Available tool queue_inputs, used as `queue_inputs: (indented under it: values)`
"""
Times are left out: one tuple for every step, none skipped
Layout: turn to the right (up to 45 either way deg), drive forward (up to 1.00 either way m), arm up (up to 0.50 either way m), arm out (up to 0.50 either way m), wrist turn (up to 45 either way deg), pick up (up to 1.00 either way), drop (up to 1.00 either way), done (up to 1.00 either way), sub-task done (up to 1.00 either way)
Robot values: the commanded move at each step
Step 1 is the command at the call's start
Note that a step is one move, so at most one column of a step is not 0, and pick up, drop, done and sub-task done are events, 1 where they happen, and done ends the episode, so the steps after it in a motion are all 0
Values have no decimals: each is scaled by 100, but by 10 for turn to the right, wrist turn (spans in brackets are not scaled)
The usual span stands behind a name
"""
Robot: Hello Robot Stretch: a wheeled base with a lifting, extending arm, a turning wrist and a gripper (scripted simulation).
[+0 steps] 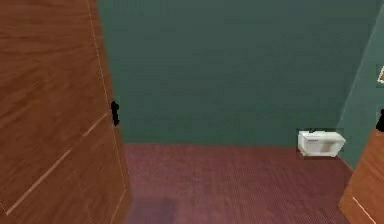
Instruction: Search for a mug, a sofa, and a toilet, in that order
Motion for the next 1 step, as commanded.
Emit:
queue_inputs:
  values:
    - [0,100,0,0,0,0,0,0,0]
